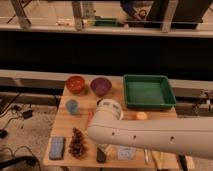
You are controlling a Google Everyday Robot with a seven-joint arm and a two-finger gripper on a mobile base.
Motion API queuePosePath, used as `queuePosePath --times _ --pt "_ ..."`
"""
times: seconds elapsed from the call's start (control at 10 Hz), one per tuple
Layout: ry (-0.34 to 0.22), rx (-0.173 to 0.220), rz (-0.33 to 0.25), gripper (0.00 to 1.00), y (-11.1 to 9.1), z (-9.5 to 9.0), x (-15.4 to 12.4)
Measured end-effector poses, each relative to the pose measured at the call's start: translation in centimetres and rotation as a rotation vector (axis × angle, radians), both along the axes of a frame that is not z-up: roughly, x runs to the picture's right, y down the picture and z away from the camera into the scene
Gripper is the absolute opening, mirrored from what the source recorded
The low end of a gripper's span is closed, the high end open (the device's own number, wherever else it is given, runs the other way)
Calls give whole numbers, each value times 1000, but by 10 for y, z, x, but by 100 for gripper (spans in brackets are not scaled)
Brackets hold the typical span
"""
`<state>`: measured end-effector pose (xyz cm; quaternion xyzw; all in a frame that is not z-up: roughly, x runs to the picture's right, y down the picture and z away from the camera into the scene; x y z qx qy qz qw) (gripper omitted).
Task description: Place sponge in plastic cup
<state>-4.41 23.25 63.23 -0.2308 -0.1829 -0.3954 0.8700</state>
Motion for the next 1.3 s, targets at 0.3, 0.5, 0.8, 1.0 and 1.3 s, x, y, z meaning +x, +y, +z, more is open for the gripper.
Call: queuePosePath --times 0.3,0.5,0.8,1.0,1.3 --pt "-11 -27 -1 80 2 7 -21" --pt "-27 -40 2 80 3 6 -35" --pt "-73 -77 17 80 7 -6 -60" --pt "-111 -97 28 80 13 -19 -72" --pt "-155 -111 13 80 25 -31 -96"
